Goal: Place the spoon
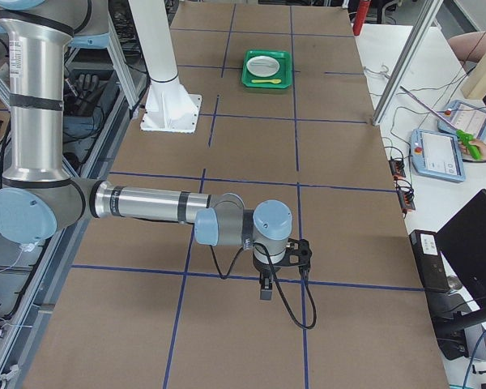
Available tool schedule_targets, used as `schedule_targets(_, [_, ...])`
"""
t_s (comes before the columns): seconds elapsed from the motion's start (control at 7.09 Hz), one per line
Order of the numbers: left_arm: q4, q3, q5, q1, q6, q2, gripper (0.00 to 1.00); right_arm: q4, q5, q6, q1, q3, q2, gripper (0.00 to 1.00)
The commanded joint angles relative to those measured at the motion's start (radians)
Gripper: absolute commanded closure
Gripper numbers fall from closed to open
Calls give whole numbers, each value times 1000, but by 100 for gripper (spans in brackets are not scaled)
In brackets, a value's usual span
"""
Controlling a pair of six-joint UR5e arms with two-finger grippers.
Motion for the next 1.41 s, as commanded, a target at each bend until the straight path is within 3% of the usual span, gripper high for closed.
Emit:
schedule_targets(0.0, [12, -10, 8, -5, 8, 20, 0, 0, -1, 0, 0, 0, 0, 0])
schedule_targets(0.28, [-9, -25, 5, -5, 9, 68, 0, 0, 1, 0, 0, -1, 0, 0])
schedule_targets(0.56, [-37, -12, 2, -3, 6, 53, 0, 0, 1, 0, 0, -1, -1, 0])
schedule_targets(1.27, [35, -42, -2, -3, 14, 51, 0, 0, 1, 0, 0, 0, 0, 0])
